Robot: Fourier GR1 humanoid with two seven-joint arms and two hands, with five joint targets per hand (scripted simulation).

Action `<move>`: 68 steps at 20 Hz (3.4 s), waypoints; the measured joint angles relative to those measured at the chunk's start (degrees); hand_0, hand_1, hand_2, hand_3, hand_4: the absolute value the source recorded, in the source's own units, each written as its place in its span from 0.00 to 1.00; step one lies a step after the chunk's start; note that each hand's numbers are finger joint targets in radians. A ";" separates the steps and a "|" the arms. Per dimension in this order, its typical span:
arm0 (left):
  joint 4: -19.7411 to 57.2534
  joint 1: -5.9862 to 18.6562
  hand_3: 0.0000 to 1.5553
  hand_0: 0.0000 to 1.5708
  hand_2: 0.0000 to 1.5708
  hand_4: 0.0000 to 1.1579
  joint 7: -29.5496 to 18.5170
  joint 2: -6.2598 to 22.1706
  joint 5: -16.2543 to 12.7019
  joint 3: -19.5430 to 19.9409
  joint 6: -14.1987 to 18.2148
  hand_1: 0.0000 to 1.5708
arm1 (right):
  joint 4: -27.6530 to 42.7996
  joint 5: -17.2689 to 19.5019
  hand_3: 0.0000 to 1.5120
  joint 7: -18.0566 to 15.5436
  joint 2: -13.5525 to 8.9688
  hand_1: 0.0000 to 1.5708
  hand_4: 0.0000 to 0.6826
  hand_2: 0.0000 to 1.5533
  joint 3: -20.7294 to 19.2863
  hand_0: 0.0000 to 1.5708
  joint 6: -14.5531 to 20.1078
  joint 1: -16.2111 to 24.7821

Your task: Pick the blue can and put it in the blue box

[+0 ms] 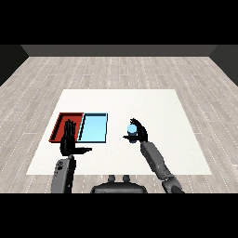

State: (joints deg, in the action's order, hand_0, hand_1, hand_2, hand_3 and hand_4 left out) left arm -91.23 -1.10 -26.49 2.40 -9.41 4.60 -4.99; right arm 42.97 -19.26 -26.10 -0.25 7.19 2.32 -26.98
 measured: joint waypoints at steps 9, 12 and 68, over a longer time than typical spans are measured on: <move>0.27 0.78 0.00 0.00 0.00 0.00 0.51 -0.30 0.03 -0.63 -0.17 0.00 | 1.51 3.28 0.94 3.50 -0.43 0.99 0.98 0.95 2.03 0.99 5.62 0.11; 0.92 1.22 0.00 0.00 0.00 0.00 0.77 0.16 -0.52 -0.22 -0.81 0.00 | 6.37 5.01 0.93 5.11 -0.78 0.96 0.96 0.94 2.43 0.96 6.09 2.09; 30.09 24.24 0.00 0.00 0.00 0.00 4.66 -2.40 -7.76 -29.62 20.06 0.00 | 28.43 8.38 0.93 8.69 0.15 0.89 0.96 0.92 11.41 0.89 8.31 -0.80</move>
State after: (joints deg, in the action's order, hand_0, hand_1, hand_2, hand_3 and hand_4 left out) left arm -61.14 23.15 -21.83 0.00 -17.18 -25.02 15.08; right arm 71.40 -10.87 -17.41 -0.11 18.60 10.63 -27.78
